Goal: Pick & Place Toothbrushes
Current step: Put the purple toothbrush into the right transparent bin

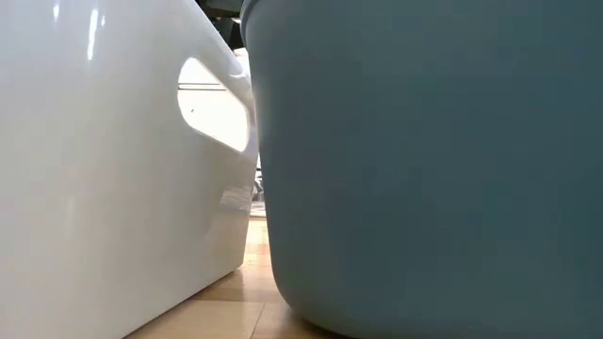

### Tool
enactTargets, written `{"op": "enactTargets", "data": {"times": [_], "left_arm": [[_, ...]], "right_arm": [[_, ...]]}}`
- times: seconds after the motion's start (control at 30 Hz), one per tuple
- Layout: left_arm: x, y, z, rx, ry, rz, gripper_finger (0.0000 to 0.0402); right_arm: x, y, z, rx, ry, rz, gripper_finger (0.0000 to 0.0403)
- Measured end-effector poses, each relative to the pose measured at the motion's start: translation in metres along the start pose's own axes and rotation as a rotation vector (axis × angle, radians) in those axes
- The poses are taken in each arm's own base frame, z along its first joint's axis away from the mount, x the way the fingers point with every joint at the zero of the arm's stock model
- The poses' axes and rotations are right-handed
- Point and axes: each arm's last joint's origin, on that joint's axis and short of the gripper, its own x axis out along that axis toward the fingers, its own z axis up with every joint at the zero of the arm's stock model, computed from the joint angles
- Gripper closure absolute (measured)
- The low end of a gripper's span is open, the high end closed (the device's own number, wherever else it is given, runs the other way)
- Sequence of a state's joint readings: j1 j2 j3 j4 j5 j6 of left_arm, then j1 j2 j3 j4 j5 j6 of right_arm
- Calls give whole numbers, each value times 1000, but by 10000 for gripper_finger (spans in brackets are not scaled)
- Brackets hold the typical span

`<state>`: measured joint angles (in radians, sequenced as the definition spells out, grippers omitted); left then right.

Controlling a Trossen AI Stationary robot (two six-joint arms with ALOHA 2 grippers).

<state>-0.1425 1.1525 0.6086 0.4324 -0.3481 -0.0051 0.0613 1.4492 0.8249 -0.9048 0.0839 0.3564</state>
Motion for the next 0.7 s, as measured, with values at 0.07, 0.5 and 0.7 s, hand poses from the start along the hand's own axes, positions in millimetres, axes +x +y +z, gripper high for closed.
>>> {"op": "enactTargets", "data": {"times": [0.07,0.5,0.7], "left_arm": [[0,0,0,0,0,0,101],[0,0,0,1,4,0,101],[0,0,0,1,4,0,101]], "right_arm": [[0,-4,2,14,7,21,189],[1,-5,3,27,14,78,219],[1,-4,4,16,4,82,195]]}}
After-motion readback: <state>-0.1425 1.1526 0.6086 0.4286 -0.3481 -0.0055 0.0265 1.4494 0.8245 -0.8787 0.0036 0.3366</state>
